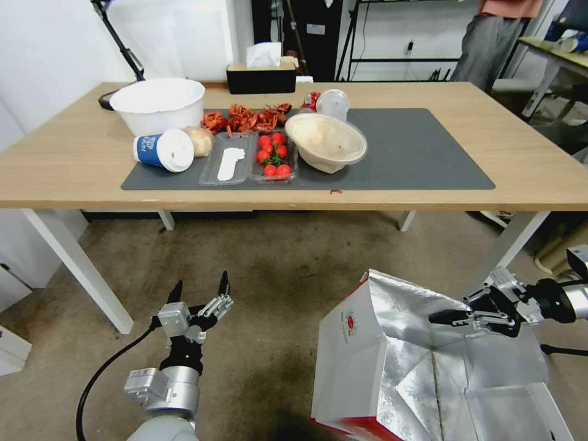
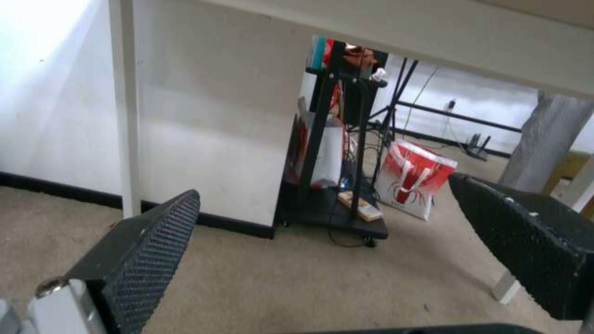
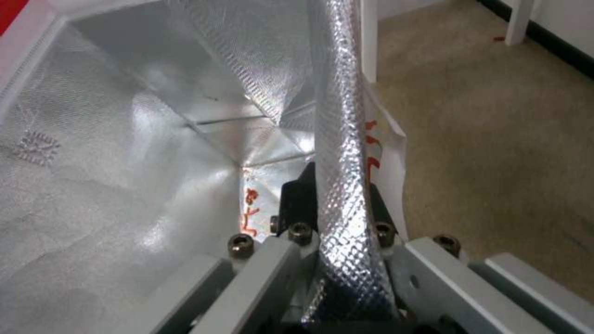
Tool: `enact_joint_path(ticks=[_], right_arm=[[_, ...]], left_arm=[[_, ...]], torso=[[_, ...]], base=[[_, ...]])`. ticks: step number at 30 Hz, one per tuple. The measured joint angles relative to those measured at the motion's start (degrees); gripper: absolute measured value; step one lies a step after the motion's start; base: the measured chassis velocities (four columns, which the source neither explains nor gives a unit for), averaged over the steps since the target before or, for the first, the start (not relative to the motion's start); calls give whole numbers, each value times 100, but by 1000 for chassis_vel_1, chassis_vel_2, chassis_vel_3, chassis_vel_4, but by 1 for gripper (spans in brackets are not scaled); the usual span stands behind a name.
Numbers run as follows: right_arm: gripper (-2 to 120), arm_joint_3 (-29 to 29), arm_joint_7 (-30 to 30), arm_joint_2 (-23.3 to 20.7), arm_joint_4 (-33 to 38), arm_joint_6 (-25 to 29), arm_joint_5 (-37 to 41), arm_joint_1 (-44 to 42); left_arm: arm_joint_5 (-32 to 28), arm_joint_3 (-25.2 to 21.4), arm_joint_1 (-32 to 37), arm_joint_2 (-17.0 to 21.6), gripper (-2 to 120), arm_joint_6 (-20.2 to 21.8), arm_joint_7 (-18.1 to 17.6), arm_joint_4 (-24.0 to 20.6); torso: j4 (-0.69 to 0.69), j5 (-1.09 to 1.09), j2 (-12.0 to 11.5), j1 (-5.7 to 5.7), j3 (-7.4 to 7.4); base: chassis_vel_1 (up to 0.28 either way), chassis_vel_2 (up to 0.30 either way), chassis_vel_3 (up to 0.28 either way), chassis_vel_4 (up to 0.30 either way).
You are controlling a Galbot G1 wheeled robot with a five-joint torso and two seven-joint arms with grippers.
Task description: Pick up the food delivery bag from the floor and place it on the table.
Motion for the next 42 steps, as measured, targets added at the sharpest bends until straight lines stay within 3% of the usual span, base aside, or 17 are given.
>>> enact_joint_path(ticks=[42], right_arm=[[0, -57, 19, -27, 11, 1, -22, 81]], left_arm=[[14, 27, -2, -13, 100, -8, -22, 45]], torso=[[0, 0, 980, 385, 594]], base=[[0, 0, 0, 0]])
